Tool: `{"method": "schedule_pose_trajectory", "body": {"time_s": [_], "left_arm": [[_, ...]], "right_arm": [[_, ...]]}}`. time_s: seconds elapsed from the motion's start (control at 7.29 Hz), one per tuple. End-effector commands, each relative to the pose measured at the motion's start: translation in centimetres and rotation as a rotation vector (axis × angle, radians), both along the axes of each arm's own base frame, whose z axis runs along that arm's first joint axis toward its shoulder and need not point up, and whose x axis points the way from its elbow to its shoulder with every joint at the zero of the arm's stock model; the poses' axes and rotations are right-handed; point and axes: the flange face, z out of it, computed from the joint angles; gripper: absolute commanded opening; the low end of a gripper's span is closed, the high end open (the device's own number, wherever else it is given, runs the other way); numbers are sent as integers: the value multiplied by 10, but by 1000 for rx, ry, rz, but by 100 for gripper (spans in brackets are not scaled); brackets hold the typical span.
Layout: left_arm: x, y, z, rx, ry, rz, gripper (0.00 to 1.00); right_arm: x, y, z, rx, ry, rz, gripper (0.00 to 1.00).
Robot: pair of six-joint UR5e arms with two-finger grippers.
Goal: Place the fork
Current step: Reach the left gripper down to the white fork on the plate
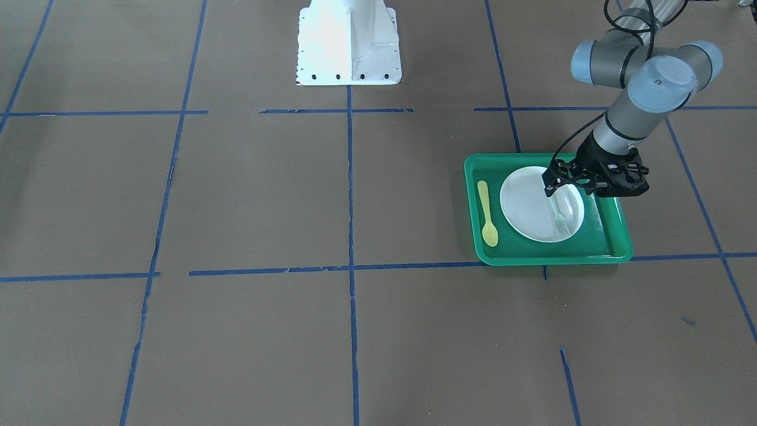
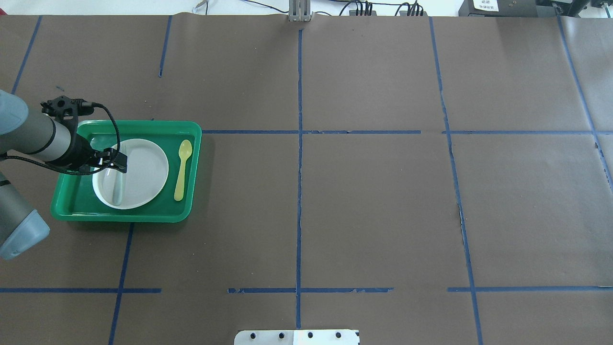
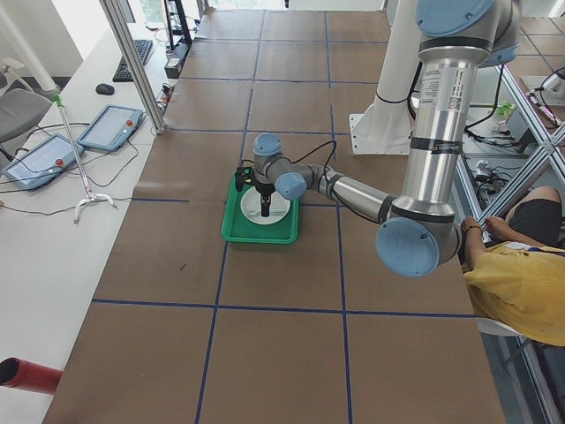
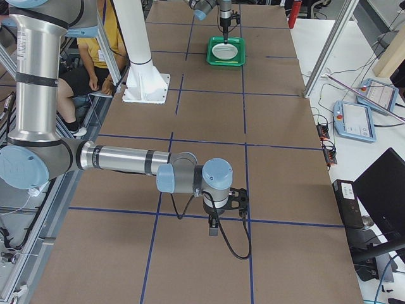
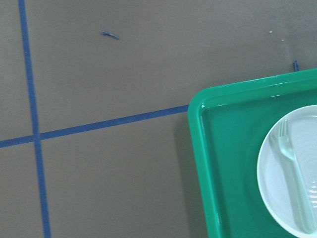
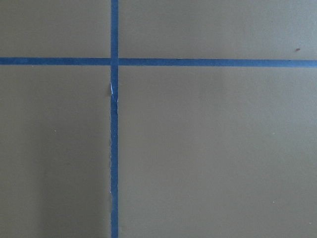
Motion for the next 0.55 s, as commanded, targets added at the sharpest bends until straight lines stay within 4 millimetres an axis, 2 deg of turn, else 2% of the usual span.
{"method": "schedule_pose_trajectory", "body": {"time_s": [0.0, 0.27, 0.41], "left_arm": [[23, 3, 15, -30, -23, 20, 86], [28, 7, 16, -28, -24, 34, 78], [28, 7, 15, -27, -22, 38, 61]], "right_arm": [[0, 0, 0, -1, 1, 1, 100], [0, 0, 0, -1, 0, 0, 100], [0, 0, 0, -1, 1, 1, 100]]}}
